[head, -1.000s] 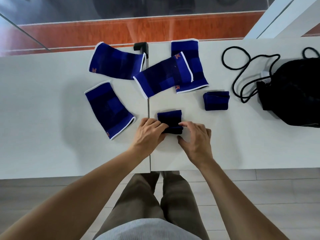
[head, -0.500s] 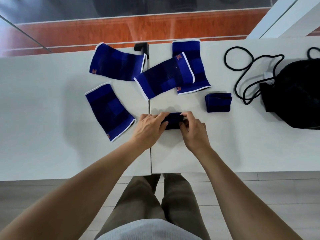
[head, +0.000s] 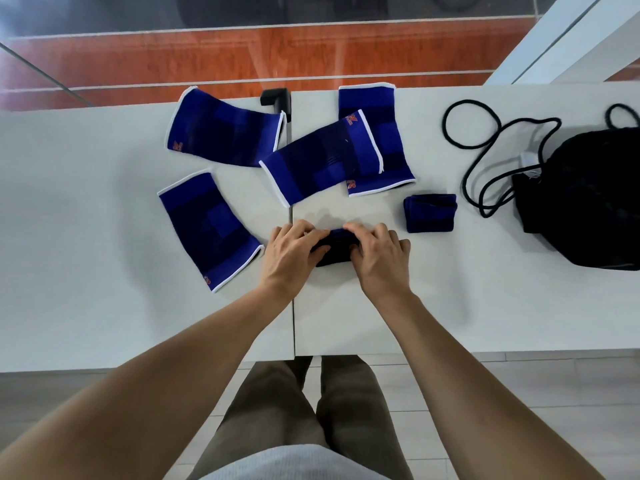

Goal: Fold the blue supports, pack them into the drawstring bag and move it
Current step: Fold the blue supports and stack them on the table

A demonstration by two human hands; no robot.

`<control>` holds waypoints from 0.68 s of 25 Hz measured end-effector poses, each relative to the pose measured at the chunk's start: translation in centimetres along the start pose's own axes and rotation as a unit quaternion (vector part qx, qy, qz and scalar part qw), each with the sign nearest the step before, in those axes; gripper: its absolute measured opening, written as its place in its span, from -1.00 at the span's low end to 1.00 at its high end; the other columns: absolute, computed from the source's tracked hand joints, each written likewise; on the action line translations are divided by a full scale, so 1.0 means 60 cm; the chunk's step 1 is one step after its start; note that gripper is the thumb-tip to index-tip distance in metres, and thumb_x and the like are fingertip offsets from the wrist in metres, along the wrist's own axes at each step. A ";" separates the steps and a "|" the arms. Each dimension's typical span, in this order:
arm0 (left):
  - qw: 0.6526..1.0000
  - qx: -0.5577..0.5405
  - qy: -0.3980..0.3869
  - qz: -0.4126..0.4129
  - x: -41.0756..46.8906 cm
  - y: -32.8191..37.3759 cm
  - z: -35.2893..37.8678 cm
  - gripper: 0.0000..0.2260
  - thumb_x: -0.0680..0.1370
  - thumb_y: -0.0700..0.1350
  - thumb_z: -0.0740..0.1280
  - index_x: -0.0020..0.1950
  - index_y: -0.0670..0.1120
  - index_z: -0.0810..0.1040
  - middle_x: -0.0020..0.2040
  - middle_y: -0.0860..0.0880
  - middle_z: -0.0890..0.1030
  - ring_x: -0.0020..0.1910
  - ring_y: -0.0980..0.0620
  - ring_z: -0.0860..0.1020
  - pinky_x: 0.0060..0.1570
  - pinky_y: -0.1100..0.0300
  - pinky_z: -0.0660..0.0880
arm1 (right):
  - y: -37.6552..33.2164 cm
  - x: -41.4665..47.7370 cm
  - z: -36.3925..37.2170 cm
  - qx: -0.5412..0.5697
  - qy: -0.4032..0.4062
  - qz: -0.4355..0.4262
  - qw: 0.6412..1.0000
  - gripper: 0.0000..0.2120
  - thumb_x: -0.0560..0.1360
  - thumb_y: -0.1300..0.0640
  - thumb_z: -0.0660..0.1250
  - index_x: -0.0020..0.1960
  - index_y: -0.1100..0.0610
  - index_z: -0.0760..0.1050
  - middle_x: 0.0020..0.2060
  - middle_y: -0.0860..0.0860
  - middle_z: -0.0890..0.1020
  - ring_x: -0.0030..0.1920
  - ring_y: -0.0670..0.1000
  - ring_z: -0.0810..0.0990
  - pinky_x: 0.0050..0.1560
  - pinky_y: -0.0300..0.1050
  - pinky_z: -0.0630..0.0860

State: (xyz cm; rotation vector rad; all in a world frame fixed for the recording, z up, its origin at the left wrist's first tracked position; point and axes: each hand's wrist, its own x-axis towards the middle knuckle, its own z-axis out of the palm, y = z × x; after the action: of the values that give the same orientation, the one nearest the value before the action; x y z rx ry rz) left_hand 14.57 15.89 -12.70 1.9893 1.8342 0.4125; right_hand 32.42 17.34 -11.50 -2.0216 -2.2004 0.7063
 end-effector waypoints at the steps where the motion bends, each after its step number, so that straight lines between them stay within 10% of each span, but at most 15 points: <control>1: 1.000 0.000 -0.002 -0.002 0.001 0.001 -0.001 -0.75 0.55 -0.08 0.44 0.22 -0.02 0.65 -0.02 -0.02 0.59 -0.11 -0.08 0.54 0.03 0.08 0.41 | -0.001 0.003 -0.001 0.005 -0.002 0.004 1.000 -0.59 0.57 0.13 0.26 0.38 -0.14 0.42 0.00 0.02 0.51 0.04 0.11 0.49 0.12 0.03 0.30; 12: 0.992 -0.076 -0.050 -0.082 -0.029 0.110 0.020 -0.77 0.59 -0.12 0.38 0.25 -0.05 0.62 0.07 -0.04 0.57 0.00 -0.04 0.50 0.14 0.06 0.45 | 0.041 -0.064 -0.019 -0.007 0.037 0.086 0.996 -0.54 0.55 0.17 0.34 0.42 0.01 0.37 0.09 0.07 0.56 0.08 0.13 0.52 0.12 0.03 0.36; 17: 0.990 -0.102 -0.074 -0.062 -0.012 0.165 0.059 -0.80 0.61 -0.07 0.36 0.22 -0.03 0.61 0.10 -0.03 0.56 0.05 -0.04 0.51 0.17 0.04 0.47 | 0.090 -0.131 -0.013 -0.015 0.119 -0.025 0.993 -0.54 0.47 0.21 0.40 0.35 0.11 0.46 0.19 0.05 0.61 0.18 0.10 0.54 0.23 -0.01 0.35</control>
State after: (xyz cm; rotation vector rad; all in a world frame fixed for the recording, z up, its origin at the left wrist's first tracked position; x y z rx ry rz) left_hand 24.86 14.27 -11.00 1.7121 1.7379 0.3863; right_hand 38.75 10.19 -10.90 -1.9431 -2.1276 0.4047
